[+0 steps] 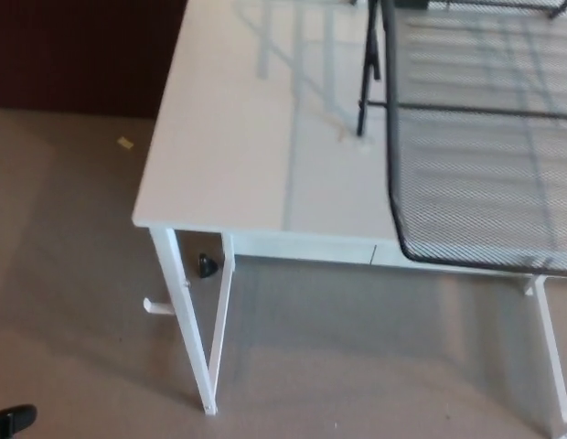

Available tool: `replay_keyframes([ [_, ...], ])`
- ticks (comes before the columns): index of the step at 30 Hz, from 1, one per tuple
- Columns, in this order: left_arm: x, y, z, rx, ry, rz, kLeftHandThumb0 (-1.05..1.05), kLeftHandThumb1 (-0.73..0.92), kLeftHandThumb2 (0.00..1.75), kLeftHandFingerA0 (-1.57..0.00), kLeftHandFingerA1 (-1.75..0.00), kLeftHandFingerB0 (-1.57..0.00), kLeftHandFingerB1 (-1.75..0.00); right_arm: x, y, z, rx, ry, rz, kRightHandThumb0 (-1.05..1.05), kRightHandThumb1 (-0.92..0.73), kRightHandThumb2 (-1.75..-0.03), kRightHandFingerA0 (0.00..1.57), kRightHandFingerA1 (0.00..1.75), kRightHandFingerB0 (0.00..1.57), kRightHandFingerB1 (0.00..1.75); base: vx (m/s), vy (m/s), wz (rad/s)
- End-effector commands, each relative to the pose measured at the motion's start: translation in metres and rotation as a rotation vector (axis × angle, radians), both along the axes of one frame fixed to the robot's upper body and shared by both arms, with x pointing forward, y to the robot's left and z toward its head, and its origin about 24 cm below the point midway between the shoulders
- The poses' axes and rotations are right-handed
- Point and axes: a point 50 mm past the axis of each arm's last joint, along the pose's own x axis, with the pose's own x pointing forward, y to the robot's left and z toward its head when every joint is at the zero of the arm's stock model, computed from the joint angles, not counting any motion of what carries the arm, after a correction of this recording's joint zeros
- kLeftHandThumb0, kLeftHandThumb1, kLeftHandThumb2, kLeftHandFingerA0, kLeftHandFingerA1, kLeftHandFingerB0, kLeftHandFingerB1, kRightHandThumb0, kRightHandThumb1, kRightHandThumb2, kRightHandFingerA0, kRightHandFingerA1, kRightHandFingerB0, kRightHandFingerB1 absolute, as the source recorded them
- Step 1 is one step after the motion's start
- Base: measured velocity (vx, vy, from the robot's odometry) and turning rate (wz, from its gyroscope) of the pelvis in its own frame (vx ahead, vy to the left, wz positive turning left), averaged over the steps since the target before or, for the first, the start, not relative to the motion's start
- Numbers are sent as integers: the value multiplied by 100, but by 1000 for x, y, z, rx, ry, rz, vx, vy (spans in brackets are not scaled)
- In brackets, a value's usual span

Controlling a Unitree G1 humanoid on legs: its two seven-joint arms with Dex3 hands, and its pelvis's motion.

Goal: The robot walk towards a table in front and then pushes a layer of a file tray back to its original position using its right hand

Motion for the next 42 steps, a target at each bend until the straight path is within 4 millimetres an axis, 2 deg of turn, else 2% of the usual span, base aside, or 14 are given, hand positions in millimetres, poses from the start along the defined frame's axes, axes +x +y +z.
replay_keyframes([
  [1,-4,2,0,13,7,10,-9,39,83,-30,-55,-21,-50,-3,-6,1,-29,0,4,-62,-47,-81,54,62,36,48,64,95,2],
  [13,-4,3,0,18,13,-10,-10,39,83,-29,-55,-21,-50,-2,-5,1,-53,15,20,-61,-47,-83,52,60,32,47,58,-49,4],
  [21,-3,2,1,21,12,-11,-10,40,83,-30,-55,-21,-50,-2,-5,3,-48,6,25,-62,-48,-82,53,61,35,48,26,-67,-5],
  [37,-2,3,1,32,15,-11,-9,39,83,-30,-55,-24,-50,0,-5,2,-71,15,47,-63,-49,-83,51,60,32,48,-2,35,4],
  [40,-2,2,1,32,14,-11,-9,39,82,-31,-55,-24,-50,0,-4,2,-64,11,44,-58,-47,-84,50,61,33,50,9,-64,2],
  [42,-3,3,0,25,13,-7,-9,38,82,-31,-55,-25,-51,1,-4,2,-73,10,45,-64,-49,-83,53,63,33,49,0,0,0],
])
